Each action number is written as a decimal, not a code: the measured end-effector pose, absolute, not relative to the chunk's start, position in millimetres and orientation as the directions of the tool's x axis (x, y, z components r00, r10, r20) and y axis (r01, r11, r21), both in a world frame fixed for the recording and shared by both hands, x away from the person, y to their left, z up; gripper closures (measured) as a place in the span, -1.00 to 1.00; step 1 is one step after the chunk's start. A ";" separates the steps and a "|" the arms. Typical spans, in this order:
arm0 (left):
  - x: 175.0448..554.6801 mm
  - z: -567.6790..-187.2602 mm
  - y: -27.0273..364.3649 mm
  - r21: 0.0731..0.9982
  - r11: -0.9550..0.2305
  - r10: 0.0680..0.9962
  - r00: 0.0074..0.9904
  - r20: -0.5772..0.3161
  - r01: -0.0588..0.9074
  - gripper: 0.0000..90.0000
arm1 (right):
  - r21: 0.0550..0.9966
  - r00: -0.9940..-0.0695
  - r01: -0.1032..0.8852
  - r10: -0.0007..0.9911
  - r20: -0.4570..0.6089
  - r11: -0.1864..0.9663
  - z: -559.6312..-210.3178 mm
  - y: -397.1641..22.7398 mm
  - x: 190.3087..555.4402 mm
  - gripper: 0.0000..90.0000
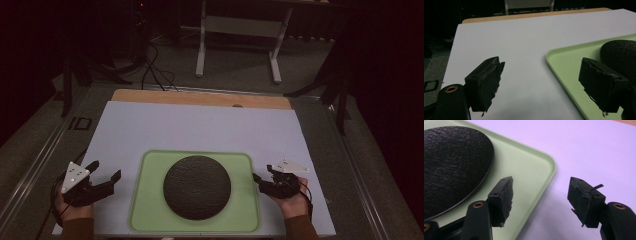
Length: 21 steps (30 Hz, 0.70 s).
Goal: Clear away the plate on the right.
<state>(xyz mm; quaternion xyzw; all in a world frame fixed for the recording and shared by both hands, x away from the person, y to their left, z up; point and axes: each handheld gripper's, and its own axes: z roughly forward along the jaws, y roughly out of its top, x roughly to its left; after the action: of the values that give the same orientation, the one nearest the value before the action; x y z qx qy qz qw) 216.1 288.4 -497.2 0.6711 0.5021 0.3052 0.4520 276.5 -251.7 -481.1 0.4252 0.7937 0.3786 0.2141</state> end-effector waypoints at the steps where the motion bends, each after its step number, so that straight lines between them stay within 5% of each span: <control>1: 216.1 -497.2 288.4 0.913 -0.087 0.950 0.309 -0.044 0.398 -0.60 | 0.783 -0.547 0.513 0.837 -0.018 0.352 -481.1 -251.7 276.5 -0.18; 21: 216.1 -497.0 288.7 0.912 -0.091 0.950 0.311 -0.042 0.400 -0.60 | 0.837 -0.443 0.485 0.896 -0.016 0.255 -478.1 -299.8 263.6 -0.19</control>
<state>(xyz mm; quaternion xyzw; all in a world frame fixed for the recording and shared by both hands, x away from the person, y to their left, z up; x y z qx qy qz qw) 216.1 288.7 -497.0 0.6727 0.5017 0.3049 0.4504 263.6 -299.8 -478.1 0.4608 0.7493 0.4001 0.2570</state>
